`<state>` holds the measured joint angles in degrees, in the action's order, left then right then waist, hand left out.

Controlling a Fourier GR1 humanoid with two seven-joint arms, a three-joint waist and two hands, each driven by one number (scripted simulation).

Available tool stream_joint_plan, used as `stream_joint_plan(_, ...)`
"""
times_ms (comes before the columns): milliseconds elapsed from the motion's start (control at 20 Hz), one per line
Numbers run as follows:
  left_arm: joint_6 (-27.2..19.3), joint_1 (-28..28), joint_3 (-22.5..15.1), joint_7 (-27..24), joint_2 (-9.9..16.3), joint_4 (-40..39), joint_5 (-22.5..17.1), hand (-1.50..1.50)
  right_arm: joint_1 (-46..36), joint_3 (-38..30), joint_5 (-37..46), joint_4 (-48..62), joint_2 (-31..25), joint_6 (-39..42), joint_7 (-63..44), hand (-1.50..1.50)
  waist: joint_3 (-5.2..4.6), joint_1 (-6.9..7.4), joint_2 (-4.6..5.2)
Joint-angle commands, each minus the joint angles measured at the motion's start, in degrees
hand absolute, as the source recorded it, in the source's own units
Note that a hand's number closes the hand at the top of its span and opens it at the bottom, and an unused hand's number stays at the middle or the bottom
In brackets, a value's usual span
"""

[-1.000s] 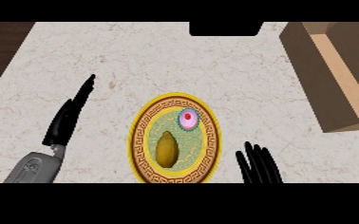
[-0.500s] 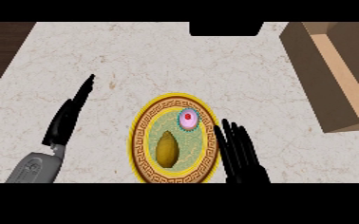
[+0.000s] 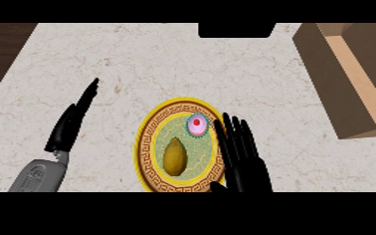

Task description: Pick the cupcake from the plate and place it in the cardboard box

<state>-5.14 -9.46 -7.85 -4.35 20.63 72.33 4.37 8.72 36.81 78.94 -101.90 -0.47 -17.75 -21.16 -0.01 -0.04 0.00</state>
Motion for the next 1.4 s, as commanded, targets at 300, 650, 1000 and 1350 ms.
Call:
stream_joint_plan(300,2.2,0.0,2.4,2.8,-2.4,2.8,3.8,0.00,-13.4,-0.5,-3.4,9.1,0.5,3.4,-7.9,-1.50,0.01,0.16,0.01)
stream_joint_plan(650,1.9,1.0,3.0,4.3,-5.3,5.1,6.9,0.00,-17.2,-4.0,-6.2,16.7,0.5,0.0,-5.6,-1.50,0.01,0.15,0.00)
stream_joint_plan(1000,3.9,3.9,5.0,0.6,-5.0,4.7,7.6,0.00,-23.3,0.2,-10.5,24.7,0.5,-2.9,-9.5,-1.50,0.02,0.58,0.05)
stream_joint_plan(1350,6.0,-1.9,8.0,1.4,-6.6,-0.1,8.4,0.00,-21.7,1.6,-11.1,24.6,0.5,-5.4,-8.3,-1.50,0.00,0.02,0.01)
